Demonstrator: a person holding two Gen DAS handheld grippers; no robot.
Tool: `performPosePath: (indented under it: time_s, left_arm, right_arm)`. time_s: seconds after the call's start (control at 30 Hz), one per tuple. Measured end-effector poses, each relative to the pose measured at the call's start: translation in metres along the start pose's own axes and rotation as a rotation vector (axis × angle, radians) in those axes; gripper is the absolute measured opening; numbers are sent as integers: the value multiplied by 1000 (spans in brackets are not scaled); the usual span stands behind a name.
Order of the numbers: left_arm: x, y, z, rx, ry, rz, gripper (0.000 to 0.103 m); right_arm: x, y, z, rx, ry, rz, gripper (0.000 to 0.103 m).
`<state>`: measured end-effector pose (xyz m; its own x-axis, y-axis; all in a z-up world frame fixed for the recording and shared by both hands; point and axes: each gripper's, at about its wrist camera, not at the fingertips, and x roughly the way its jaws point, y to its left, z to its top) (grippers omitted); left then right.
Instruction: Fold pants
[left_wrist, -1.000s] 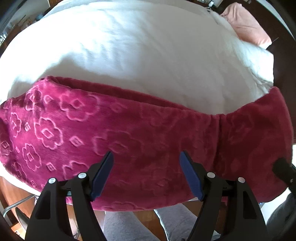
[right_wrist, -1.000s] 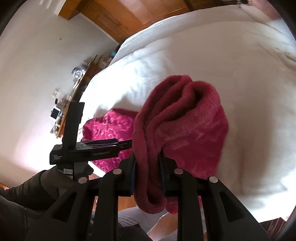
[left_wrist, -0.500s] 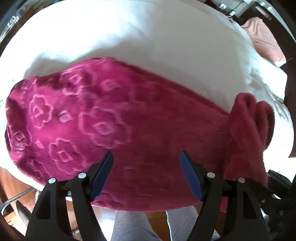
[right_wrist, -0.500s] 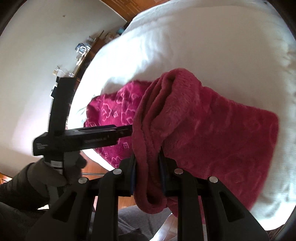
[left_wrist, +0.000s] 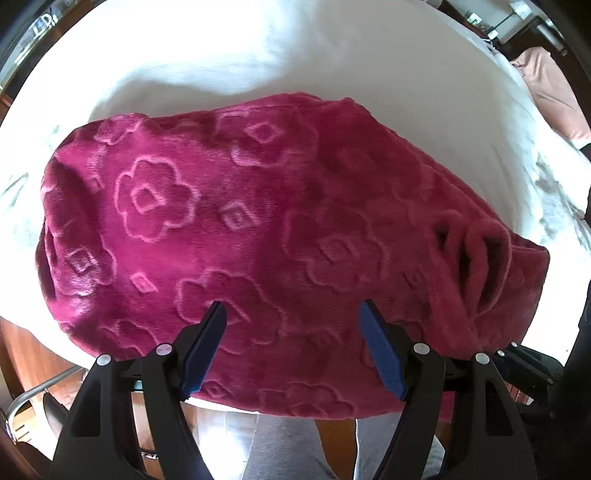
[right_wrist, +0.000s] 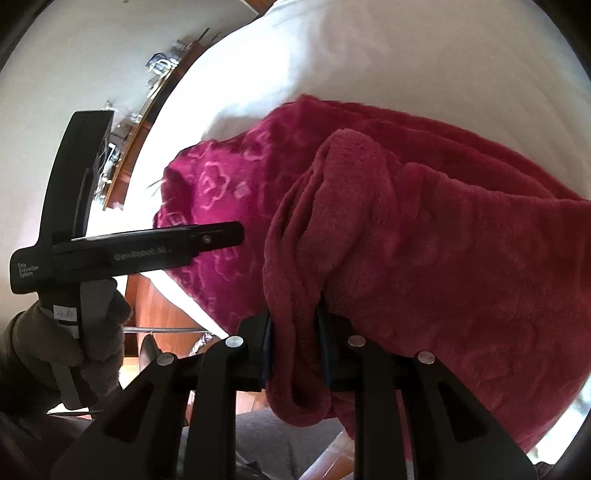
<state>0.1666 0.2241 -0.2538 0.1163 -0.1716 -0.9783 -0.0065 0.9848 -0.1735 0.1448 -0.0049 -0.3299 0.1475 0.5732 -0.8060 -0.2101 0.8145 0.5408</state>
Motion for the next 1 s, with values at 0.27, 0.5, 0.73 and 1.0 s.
performPosePath:
  time_s: [0.27, 0.5, 0.73, 1.0]
  left_arm:
    - [-6, 35, -10, -38, 0, 24, 74]
    - [-17, 35, -26, -78, -10, 27, 74]
    - [-22, 1, -41, -126, -24, 13, 74]
    - [-2, -30, -74, -171, -3, 11, 81]
  right_arm:
    - [35, 13, 14, -10, 24, -29, 36]
    - [7, 5, 17, -26, -4, 33, 58]
    - [-42, -40, 15, 6, -36, -25, 58]
    - [-61, -78, 10, -38, 10, -104, 58]
